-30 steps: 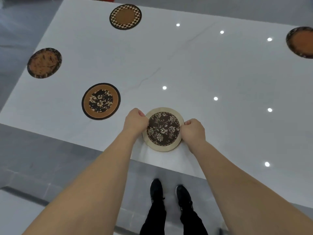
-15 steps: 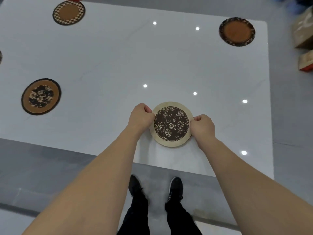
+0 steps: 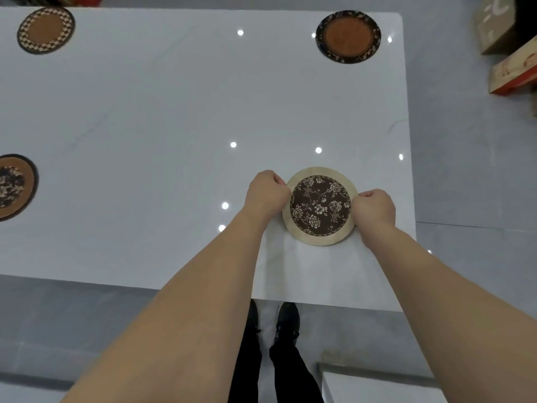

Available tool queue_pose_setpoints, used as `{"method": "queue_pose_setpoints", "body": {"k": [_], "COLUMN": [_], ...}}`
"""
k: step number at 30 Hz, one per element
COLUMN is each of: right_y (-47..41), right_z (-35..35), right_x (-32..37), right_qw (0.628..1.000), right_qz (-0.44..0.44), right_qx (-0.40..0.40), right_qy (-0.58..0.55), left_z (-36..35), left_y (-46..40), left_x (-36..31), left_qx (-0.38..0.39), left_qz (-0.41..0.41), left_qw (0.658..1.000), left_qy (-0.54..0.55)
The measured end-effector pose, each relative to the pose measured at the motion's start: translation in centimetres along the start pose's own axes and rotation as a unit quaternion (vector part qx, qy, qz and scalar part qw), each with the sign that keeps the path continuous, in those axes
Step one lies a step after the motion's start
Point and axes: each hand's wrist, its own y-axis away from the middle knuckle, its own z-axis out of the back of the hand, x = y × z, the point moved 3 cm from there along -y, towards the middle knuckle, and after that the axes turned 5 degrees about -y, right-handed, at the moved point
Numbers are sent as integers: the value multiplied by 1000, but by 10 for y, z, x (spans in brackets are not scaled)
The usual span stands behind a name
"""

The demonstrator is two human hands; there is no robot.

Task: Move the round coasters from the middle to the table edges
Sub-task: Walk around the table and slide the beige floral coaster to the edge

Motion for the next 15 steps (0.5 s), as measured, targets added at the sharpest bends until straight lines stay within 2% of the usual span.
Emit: {"method": "queue_pose_setpoints", "body": {"k": [9, 15], "right_y": [-12, -7], "right_z": [19, 26], "right_x": [-22, -39], "right_qw": [1000, 999], "right_qz": [-12, -24], "right_qx": [2, 38], "right_qy": [7, 21], "left_z": [-23, -34], "left_y": [10, 27], "left_x": [-2, 4], "left_qx": [6, 7], "left_qz": [14, 14], "left_qw": [1000, 998], "left_qy": [-26, -66]}}
